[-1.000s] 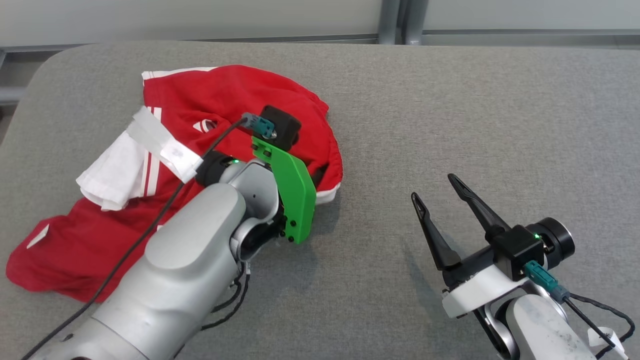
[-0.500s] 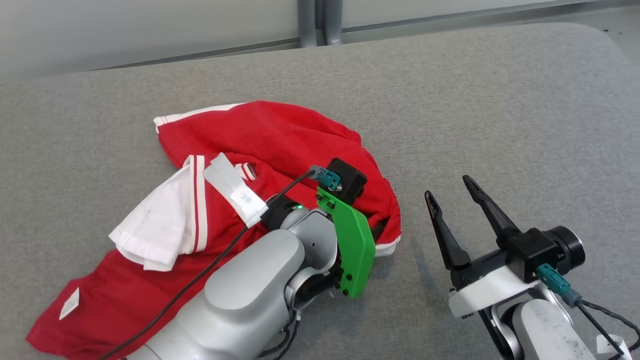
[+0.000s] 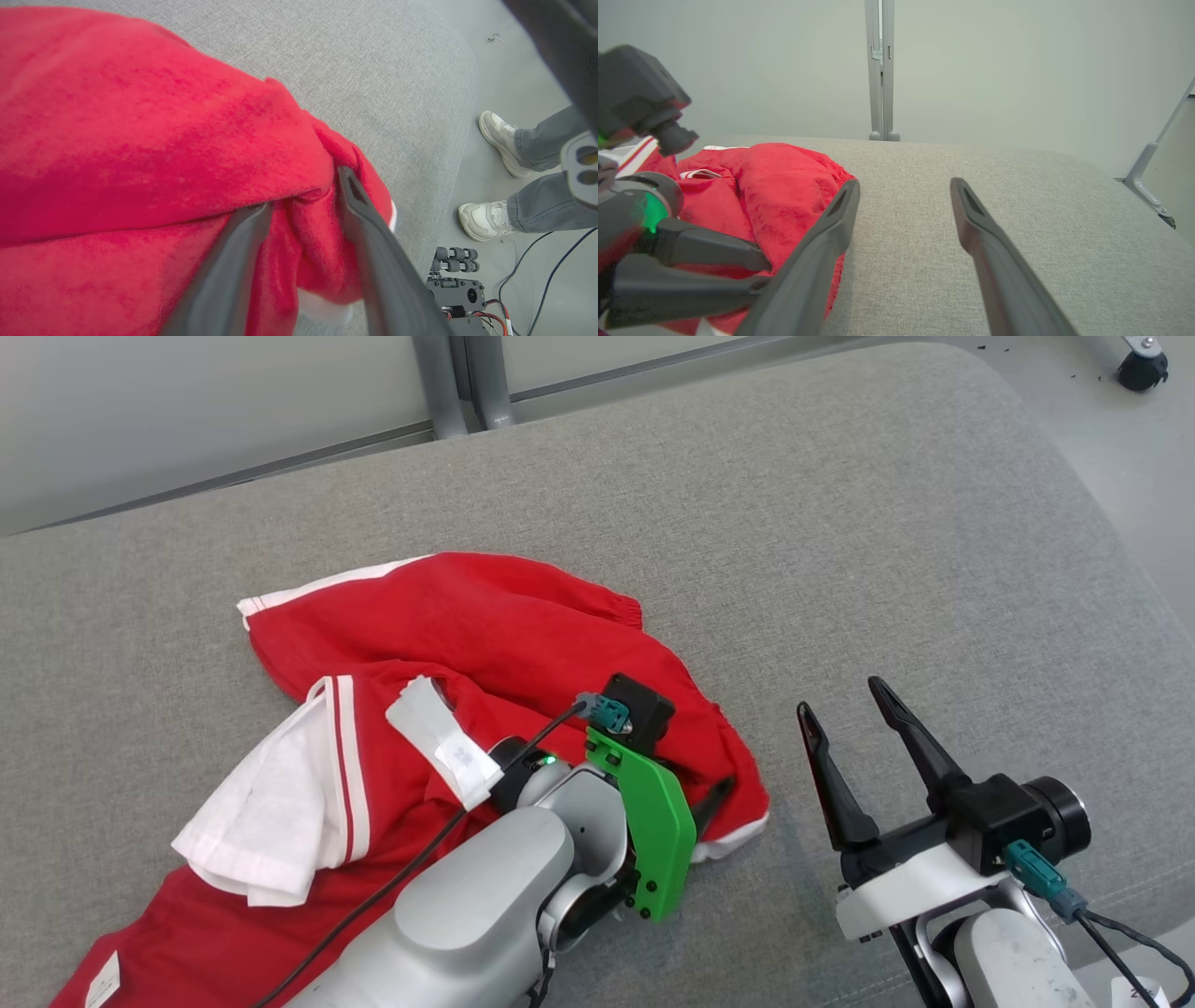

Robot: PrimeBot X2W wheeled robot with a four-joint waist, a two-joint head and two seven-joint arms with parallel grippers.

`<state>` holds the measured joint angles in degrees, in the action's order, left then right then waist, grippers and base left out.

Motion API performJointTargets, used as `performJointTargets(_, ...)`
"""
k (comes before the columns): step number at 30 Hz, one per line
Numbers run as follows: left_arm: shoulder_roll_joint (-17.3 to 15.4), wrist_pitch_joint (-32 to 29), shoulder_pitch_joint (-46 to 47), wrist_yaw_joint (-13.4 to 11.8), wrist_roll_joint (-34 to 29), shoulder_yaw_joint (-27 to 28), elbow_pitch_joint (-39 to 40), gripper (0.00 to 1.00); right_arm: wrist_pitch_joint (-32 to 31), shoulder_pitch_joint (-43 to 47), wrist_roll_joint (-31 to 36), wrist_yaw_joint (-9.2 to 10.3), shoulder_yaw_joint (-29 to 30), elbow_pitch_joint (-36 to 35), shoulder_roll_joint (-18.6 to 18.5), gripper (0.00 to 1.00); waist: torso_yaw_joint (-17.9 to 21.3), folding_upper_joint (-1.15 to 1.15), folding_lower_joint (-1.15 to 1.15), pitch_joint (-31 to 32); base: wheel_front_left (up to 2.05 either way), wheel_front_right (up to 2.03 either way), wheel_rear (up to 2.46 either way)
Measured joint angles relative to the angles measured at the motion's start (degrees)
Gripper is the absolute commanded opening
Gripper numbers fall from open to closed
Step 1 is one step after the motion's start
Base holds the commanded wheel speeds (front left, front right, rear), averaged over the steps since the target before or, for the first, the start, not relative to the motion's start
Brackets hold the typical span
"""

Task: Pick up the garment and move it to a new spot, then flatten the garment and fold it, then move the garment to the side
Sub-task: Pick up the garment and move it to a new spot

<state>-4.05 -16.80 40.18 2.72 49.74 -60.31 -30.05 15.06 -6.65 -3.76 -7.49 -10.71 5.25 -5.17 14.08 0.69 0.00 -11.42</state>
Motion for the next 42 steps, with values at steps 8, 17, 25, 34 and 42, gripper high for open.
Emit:
performJointTargets(8, -1.56, 5.97, -0.82, -2.71, 0.07, 3.61, 5.13, 1.0, 0.0, 0.78, 0.3, 0.0, 0.58, 0.18, 0.0, 1.0, -0.77, 0.0, 0.0, 1.42, 0.0, 0.0, 0.0)
performJointTargets(17, -18.95, 5.65, -8.29, -9.6, 1.35, 10.44, 23.06, 1.0, 0.0, 2.52, 0.44, 0.0, 1.27, 0.08, -0.27, 1.0, -4.2, 0.0, 0.0, 3.41, 0.0, 0.0, 0.0)
performJointTargets(25, -33.76, 0.34, -14.86, -14.19, 4.39, 14.61, 31.73, 1.0, 0.0, 3.45, 0.44, 0.0, 1.14, 0.01, -0.12, 1.0, -6.88, 0.0, 0.0, 4.41, 0.0, 0.0, 0.0)
performJointTargets(34, -38.95, -7.72, -16.94, -14.4, 7.02, 13.1, 29.59, 1.0, 0.0, 3.01, 0.22, 0.0, 0.63, 0.14, 0.42, 1.0, -7.77, 0.0, 0.0, 3.12, 0.0, 0.0, 0.0)
performJointTargets(42, -34.77, -11.61, -15.02, -12.24, 6.54, 8.95, 20.26, 1.0, 0.0, 2.27, -0.13, 0.0, 0.2, 0.71, 0.89, 1.0, -6.28, 0.0, 0.0, 1.95, 0.0, 0.0, 0.0)
